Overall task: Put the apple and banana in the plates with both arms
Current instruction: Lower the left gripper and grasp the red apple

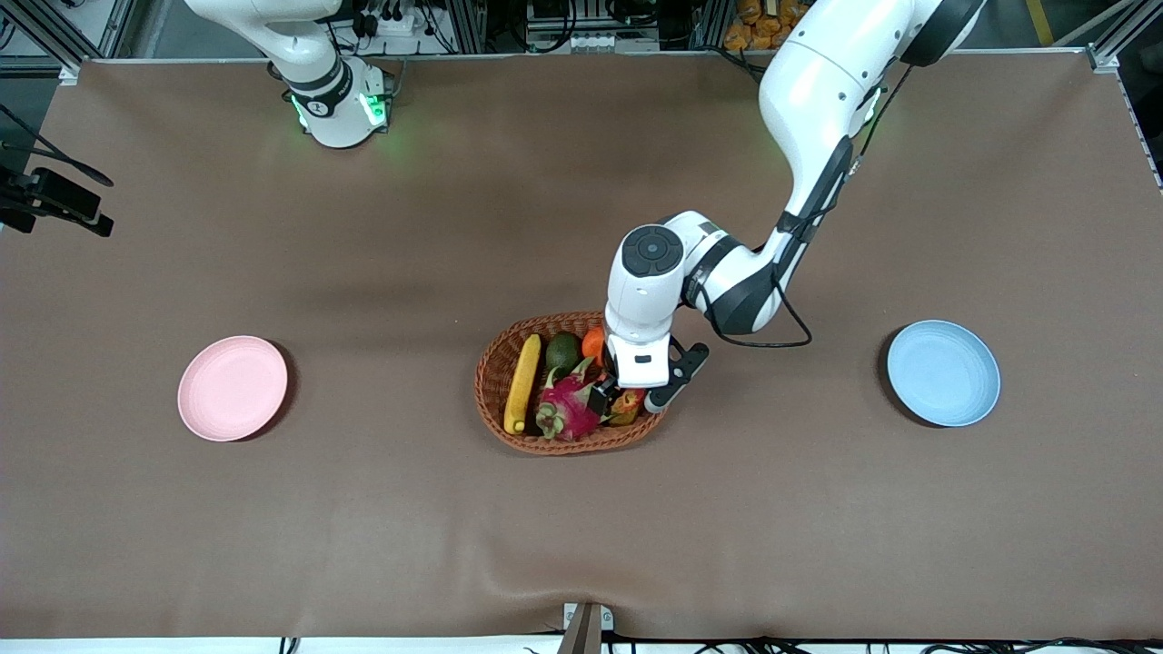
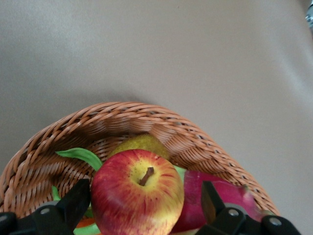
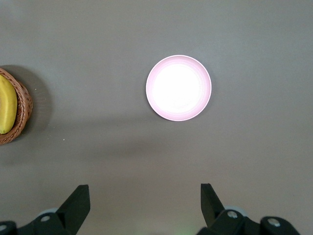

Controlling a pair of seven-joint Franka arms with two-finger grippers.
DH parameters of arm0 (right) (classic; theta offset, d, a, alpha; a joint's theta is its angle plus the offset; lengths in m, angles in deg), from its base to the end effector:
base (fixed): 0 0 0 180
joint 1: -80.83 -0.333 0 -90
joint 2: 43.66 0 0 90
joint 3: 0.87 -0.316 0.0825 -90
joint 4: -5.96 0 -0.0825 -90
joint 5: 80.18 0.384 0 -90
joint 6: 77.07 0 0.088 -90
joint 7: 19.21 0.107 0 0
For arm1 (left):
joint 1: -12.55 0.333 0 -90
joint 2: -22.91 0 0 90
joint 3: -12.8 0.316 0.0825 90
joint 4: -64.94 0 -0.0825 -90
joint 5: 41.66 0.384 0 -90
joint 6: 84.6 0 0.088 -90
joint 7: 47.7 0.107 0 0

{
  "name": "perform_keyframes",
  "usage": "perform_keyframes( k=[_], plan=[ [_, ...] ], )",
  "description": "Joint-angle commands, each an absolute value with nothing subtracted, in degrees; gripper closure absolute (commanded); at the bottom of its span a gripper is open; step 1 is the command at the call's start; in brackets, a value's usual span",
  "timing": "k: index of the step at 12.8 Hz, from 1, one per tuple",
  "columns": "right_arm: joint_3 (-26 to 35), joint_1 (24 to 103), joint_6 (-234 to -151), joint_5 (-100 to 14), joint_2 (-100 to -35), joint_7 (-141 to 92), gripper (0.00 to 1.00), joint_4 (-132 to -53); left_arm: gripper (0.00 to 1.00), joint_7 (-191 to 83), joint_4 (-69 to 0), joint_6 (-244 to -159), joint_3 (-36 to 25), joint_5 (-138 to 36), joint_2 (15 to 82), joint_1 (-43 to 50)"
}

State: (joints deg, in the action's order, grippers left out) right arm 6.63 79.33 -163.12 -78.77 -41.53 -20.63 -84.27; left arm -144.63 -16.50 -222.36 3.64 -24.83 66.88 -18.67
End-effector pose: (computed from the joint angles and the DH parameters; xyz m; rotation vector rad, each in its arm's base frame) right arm 0.5332 -0.0547 0.6368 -3.1070 0.1220 0.0530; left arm 0.5882 -0.4637 0.2674 2.6962 1.2177 0.2836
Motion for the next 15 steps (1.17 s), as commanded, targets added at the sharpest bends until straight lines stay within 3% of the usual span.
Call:
perform_keyframes(
  k=[1,5,6,7,8,10,15],
  plan=[
    [6.6,79.2,-162.9,-79.7,-41.7,-20.5,0.00,-83.5,0.00,-146.3,-15.4,-223.3,4.3,-23.1,68.3,-19.8],
    [6.6,79.3,-162.9,-79.7,-41.7,-20.5,0.00,-83.5,0.00,-145.9,-15.4,-223.3,4.3,-23.1,68.4,-19.9],
    [6.6,79.3,-162.9,-79.7,-41.7,-20.5,0.00,-83.5,0.21,-145.5,-15.4,-223.3,4.3,-23.1,68.3,-19.8],
    [6.6,79.2,-162.9,-79.7,-41.7,-20.5,0.00,-83.5,0.63,-145.3,-15.3,-223.3,4.2,-23.1,68.2,-19.7],
    [6.6,79.2,-162.9,-79.7,-41.7,-20.5,0.00,-83.5,0.95,-144.9,-15.2,-223.3,4.2,-23.1,67.8,-19.6],
    [6.6,79.2,-162.9,-79.7,-41.7,-20.5,0.00,-83.5,1.00,-144.6,-15.1,-222.2,4.4,-23.0,66.6,-19.4],
    [6.5,78.6,-162.7,-79.5,-41.8,-20.8,0.00,-83.5,1.00,-128.3,-15.4,-202.5,3.7,-26.5,51.9,-11.1]
  ],
)
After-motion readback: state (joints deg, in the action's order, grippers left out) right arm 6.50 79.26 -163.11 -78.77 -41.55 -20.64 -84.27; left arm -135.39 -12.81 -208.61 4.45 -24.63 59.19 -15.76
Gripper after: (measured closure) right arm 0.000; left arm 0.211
